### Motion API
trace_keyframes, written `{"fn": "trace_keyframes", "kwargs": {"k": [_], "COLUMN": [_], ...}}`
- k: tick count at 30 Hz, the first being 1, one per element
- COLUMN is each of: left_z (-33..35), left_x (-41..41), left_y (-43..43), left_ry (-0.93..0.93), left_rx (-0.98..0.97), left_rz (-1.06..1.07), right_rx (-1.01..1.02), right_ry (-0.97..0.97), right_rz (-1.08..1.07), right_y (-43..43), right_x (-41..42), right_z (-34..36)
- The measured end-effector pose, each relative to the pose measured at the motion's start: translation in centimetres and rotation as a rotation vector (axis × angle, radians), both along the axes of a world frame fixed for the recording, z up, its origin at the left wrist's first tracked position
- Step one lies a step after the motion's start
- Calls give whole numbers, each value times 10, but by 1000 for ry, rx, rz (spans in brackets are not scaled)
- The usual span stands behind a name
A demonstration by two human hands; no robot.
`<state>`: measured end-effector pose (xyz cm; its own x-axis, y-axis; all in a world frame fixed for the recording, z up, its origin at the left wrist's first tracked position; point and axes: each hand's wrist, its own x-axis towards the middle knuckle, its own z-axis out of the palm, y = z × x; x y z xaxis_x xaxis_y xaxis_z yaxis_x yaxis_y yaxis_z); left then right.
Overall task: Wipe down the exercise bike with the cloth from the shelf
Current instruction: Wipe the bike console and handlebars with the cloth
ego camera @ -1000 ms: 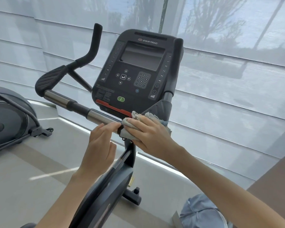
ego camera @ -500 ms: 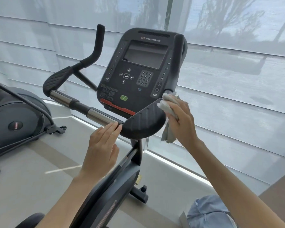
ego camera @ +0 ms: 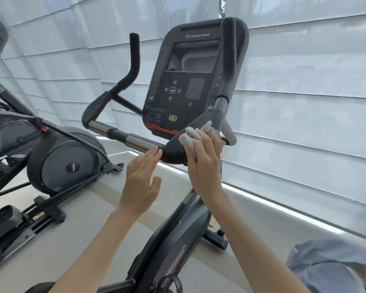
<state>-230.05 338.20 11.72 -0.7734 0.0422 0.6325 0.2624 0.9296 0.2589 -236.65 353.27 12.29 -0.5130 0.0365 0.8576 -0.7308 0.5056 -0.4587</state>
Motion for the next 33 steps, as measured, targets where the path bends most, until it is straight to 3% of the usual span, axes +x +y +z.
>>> {"fn": "trace_keyframes", "kwargs": {"k": [8,12,16,20,26,33], "left_z": [5,3,2,2,2,-3], "left_x": [-3,-4,-10,-15,-18,-25], "left_y": [-24,-37,-50,-56,-62,-66], "left_ry": [-12,-38,-54,-49,-40,16], "left_rx": [-129,-159,-184,-166,-145,-162], "left_rz": [-125,-202,-257,-323,-382,-429], "right_rx": [-152,-173,-438,-640,-522,-516], "right_ry": [42,18,15,-221,-483,-399], "right_rz": [-99,-32,29,-28,61,-76], "right_y": [-56,-66,-37,5,20,-6], "right_x": [26,46,54,16,-37,-20], "right_z": [-36,-45,-21,24,43,28]}}
